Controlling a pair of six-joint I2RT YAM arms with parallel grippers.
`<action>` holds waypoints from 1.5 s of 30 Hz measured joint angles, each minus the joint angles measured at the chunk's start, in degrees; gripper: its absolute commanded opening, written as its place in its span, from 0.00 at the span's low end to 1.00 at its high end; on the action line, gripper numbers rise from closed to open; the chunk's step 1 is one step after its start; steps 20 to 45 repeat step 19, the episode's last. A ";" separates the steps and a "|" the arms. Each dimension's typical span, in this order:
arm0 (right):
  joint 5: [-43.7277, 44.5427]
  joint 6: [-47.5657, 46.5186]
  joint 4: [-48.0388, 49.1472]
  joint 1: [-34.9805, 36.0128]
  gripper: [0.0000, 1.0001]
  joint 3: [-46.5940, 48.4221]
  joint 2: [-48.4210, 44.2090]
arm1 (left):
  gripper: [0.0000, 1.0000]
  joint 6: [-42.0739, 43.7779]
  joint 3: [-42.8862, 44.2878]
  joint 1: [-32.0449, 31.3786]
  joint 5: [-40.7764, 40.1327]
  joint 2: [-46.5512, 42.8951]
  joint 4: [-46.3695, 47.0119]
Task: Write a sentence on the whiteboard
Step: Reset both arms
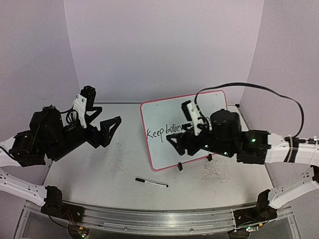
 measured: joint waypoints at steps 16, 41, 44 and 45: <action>27.16 -3.09 -7.45 -0.02 0.98 17.11 -15.57 | 0.90 1.52 9.61 0.00 -0.42 -0.01 3.07; 28.99 -3.45 -7.69 -0.02 0.98 17.07 -15.65 | 0.90 2.48 9.61 0.00 -0.43 -0.55 3.08; 28.99 -3.45 -7.69 -0.02 0.98 17.07 -15.65 | 0.90 2.48 9.61 0.00 -0.43 -0.55 3.08; 28.99 -3.45 -7.69 -0.02 0.98 17.07 -15.65 | 0.90 2.48 9.61 0.00 -0.43 -0.55 3.08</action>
